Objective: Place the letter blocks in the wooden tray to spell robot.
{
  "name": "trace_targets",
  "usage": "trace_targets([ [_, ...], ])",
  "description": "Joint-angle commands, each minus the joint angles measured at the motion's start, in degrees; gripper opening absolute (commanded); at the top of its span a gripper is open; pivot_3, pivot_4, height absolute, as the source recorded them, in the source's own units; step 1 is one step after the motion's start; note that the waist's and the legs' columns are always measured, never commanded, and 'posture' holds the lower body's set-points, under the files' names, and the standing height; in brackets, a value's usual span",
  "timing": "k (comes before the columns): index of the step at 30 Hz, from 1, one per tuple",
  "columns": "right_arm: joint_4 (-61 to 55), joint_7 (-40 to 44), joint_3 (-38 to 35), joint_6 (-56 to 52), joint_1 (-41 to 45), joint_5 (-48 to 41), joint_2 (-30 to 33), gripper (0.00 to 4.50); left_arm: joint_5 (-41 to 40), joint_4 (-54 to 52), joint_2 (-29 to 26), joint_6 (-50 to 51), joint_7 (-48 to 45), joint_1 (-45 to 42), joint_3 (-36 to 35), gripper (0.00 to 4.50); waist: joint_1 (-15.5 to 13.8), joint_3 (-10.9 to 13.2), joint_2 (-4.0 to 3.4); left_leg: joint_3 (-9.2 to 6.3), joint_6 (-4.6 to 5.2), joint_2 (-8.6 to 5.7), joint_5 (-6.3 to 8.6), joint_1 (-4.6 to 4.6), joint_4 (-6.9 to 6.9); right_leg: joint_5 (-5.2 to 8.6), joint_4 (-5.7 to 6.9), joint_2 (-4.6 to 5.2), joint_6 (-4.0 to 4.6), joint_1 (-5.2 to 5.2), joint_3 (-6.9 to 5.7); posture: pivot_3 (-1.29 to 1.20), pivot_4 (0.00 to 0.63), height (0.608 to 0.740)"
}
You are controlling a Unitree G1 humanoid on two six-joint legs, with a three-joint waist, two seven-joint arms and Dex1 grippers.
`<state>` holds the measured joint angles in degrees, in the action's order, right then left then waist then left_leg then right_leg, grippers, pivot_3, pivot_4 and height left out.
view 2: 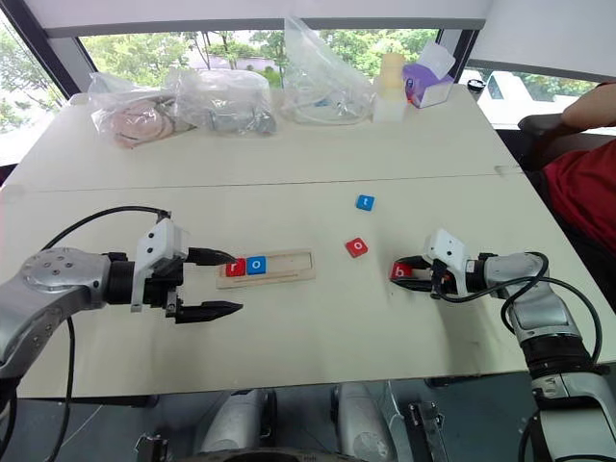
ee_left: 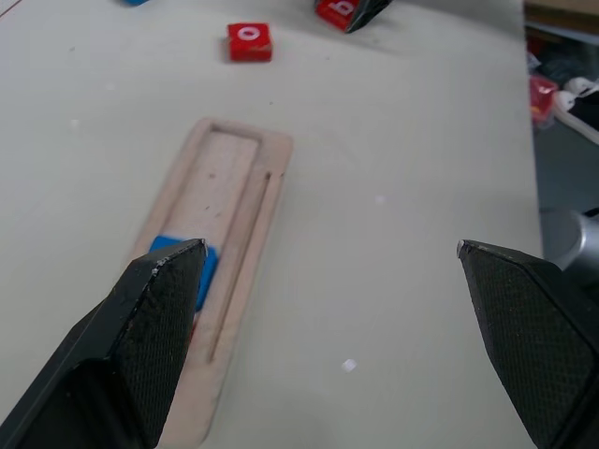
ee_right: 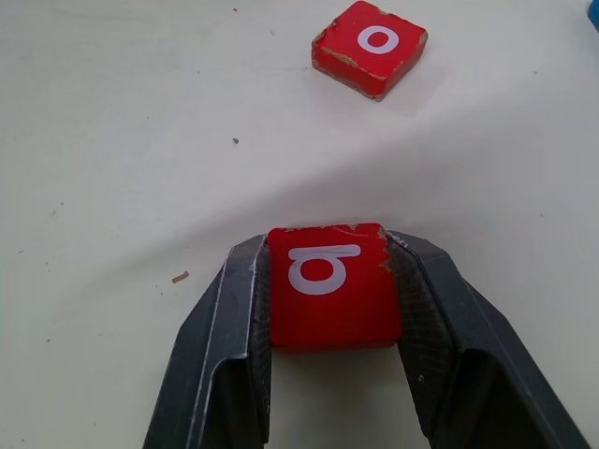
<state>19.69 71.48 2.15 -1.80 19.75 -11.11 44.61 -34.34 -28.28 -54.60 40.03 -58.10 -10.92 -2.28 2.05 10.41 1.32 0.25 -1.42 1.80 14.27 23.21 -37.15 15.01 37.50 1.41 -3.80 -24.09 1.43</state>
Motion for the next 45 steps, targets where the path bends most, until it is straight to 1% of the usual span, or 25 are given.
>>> trace_targets([
  [1, -7.39, -3.62, -0.12, -9.66, 2.23, -2.79, -2.62, 1.21, 1.88, 2.85, -1.70, -2.83, -0.85, 0.22, -3.21, 4.50, 0.34, 0.01, 0.01, 0.00, 0.00, 0.02, 0.00, 0.00, 0.00, 0.00, 0.00, -0.01, 0.01, -0.01, 0.00, 0.00, 0.150, 0.740],
  [2, -10.42, -4.79, -0.41, -13.36, 3.59, -4.68, -4.07, 1.21, 2.54, 4.36, -2.21, -3.47, -1.10, 0.27, -3.82, 4.50, 0.51, 0.03, -0.02, 0.00, 0.00, 0.03, 0.00, 0.00, 0.01, -0.02, 0.01, -0.02, 0.05, -0.03, 0.00, 0.00, 0.150, 0.740],
  [4, -17.58, -8.08, 0.56, -20.86, 8.49, -8.90, -9.80, 1.21, 2.51, 8.45, -3.37, -3.96, -1.81, 0.72, -6.95, 4.50, 0.98, 0.08, -0.09, -0.03, 0.00, 0.08, 0.00, -0.03, 0.02, -0.07, 0.14, -0.05, 0.09, -0.18, 0.08, 0.00, 0.150, 0.740],
  [6, -19.72, -9.84, 2.27, -24.10, 12.34, -9.74, -14.23, 1.21, 1.01, 10.17, -4.00, -3.32, -3.34, 1.56, -8.83, 4.50, 1.33, 0.11, -0.13, -0.02, 0.00, 0.08, 0.00, -0.04, 0.00, -0.10, 0.47, -0.09, 0.05, -0.37, 0.15, 0.00, 0.150, 0.740],
  [10, -15.25, -12.05, 8.89, -27.13, 18.93, -5.96, -20.14, 1.21, 2.43, 9.21, -6.16, -4.35, -5.67, 5.69, -9.56, 4.50, 0.45, 0.09, -0.10, -0.08, -0.01, 0.15, 0.00, -0.01, 0.04, -0.06, 0.49, -0.23, 0.09, -0.38, 0.10, 0.00, 0.150, 0.740],
  [12, -9.60, -11.81, 14.58, -23.15, 21.77, -1.20, -23.20, 1.21, 2.06, 8.48, -6.18, -3.73, -4.88, 7.21, -11.52, 4.50, 0.03, 0.08, -0.06, -0.06, -0.01, 0.13, 0.00, 0.04, 0.06, -0.05, 0.48, -0.10, 0.11, -0.38, -0.02, 0.00, 0.150, 0.740],
  [14, -5.23, -11.12, 17.31, -19.93, 23.40, 1.11, -25.40, 1.21, 1.92, 8.05, -5.84, -3.30, -3.91, 8.06, -12.80, 4.50, -0.06, 0.09, -0.06, -0.04, -0.01, 0.11, 0.00, 0.13, 0.05, -0.05, 0.48, 0.03, 0.11, -0.46, -0.06, 0.00, 0.150, 0.740],
  [16, -2.44, -9.77, 18.97, -16.99, 24.16, 2.66, -26.46, 1.21, 1.96, 7.25, -5.36, -3.00, -2.79, 8.79, -13.48, 4.50, -0.25, 0.10, -0.07, -0.02, -0.01, 0.08, 0.00, 0.17, 0.02, -0.05, 0.47, 0.11, 0.10, -0.47, -0.06, 0.00, 0.150, 0.740],
  [20, 0.72, -10.04, 20.85, -14.46, 24.86, 4.89, -28.88, 1.21, 1.14, 3.86, -4.57, -1.78, -1.33, 11.88, -15.13, 4.50, -0.03, 0.09, -0.06, -0.02, -0.01, 0.05, 0.00, 0.17, -0.01, -0.06, 0.42, 0.23, 0.07, -0.47, 0.03, 0.00, 0.150, 0.740],
  [26, 2.55, -7.80, 21.38, -12.28, 25.61, 6.03, -29.63, 1.21, 0.64, 1.65, -4.22, -0.55, 0.18, 14.54, -16.87, 4.50, 0.38, 0.09, -0.06, -0.05, -0.01, 0.08, 0.00, 0.12, 0.00, -0.07, 0.49, 0.11, 0.05, -0.46, -0.01, 0.00, 0.150, 0.740],
  [45, 6.14, -6.39, 20.83, -6.76, 25.65, 8.34, -29.86, 1.21, 1.64, 2.94, -4.26, -1.18, 0.54, 12.44, -14.58, 4.50, 0.42, 0.09, -0.06, -0.06, -0.01, 0.06, 0.00, 0.10, 0.01, -0.07, 0.50, 0.09, 0.05, -0.46, -0.01, 0.00, 0.150, 0.740],
])
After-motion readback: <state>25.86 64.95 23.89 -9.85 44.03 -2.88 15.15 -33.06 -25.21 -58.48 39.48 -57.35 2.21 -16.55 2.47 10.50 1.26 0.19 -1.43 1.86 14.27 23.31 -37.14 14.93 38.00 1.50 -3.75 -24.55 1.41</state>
